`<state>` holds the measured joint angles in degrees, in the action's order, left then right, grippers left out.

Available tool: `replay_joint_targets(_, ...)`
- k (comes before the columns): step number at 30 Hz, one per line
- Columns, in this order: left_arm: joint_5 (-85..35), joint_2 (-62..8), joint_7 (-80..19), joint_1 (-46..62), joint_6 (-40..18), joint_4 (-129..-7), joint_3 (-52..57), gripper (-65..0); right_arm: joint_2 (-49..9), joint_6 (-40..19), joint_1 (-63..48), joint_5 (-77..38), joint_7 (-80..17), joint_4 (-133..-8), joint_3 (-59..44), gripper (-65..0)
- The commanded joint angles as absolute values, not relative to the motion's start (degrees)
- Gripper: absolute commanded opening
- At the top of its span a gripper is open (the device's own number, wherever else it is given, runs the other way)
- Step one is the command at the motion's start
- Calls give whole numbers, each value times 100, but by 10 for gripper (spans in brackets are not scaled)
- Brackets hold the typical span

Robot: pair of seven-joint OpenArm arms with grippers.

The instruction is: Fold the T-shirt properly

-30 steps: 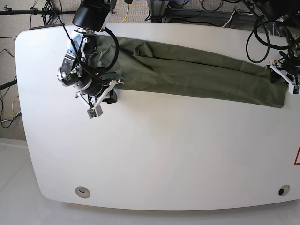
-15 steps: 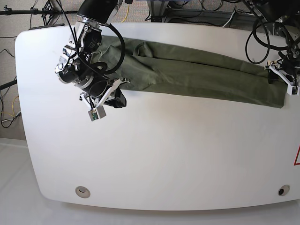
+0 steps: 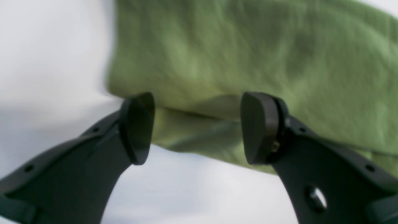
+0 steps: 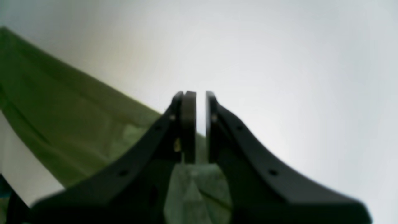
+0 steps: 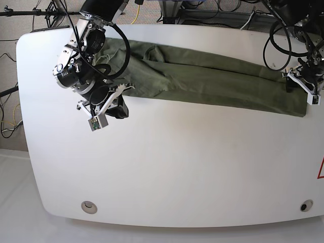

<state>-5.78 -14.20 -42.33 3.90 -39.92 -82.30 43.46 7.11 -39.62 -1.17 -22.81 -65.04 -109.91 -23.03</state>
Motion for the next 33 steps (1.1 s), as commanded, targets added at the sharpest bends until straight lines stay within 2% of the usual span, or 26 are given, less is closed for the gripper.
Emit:
replay_joint_targets(1, -655, -1525, -4101, 286, -4000, -8725, 4541, -250, 629, -3987, -145, -2352, -6457, -11090, -2290, -601)
replay_joint_targets(10, -655, -1508, -4101, 233, -4000, -9543, 4998, -250, 602, -4000, -655, -2360, -6457, -11187, -2281, -601)
replay_joint_targets(21, -620, -1666, -4075, -171, -4000, -9543, 5473, -250, 418, -3978, -1147, -2352, -6686, -11204, -2273, -602)
replay_joint_targets(33, -620, -2009, -4066, -505, -4000, -8435, 5692, -250, 242, -3969, -1349, -2299, -6791, -11125, -2264, -603)
